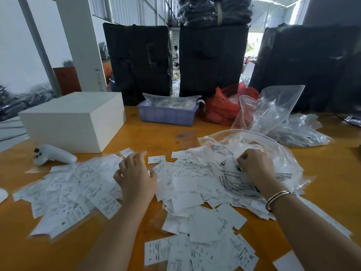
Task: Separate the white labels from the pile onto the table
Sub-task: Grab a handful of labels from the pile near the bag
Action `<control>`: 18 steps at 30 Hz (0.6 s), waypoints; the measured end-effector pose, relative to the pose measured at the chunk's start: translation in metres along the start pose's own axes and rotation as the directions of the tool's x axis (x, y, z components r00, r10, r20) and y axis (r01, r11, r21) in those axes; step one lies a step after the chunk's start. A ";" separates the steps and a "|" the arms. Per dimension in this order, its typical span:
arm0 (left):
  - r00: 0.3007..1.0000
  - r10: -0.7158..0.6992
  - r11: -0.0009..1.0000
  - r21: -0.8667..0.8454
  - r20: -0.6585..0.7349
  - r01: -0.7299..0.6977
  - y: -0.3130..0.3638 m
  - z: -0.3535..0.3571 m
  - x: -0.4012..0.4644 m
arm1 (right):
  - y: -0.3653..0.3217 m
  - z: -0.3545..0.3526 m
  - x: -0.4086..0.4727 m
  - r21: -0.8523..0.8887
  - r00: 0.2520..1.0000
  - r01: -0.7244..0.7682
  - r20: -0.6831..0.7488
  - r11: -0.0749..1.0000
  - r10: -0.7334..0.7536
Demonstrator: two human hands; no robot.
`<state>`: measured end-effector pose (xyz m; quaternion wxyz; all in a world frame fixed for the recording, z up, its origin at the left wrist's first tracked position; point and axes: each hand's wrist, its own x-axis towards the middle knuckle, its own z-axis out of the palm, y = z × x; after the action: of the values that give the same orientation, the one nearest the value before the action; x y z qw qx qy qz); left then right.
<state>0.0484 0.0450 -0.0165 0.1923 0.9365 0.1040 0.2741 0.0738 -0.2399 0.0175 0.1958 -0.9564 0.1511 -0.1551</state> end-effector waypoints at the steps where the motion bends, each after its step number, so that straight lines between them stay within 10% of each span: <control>1: 1.000 0.018 1.000 -0.022 0.010 -0.018 0.002 0.000 -0.001 | 0.001 0.000 0.001 0.012 1.000 -0.003 -0.007 1.000 0.003; 12: 0.971 0.223 0.959 -0.199 0.092 -0.201 0.012 0.006 -0.010 | 0.002 -0.001 0.009 -0.045 0.999 -0.042 0.026 0.998 0.043; 18: 0.968 0.238 0.945 -0.248 0.081 -0.212 0.012 0.009 -0.009 | 0.006 -0.005 0.010 -0.133 0.982 0.001 -0.185 0.991 -0.025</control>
<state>0.0469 0.0288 -0.0230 0.2757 0.9262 -0.0480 0.2528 0.0798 -0.2499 0.0222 0.1159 -0.9496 0.1724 -0.2347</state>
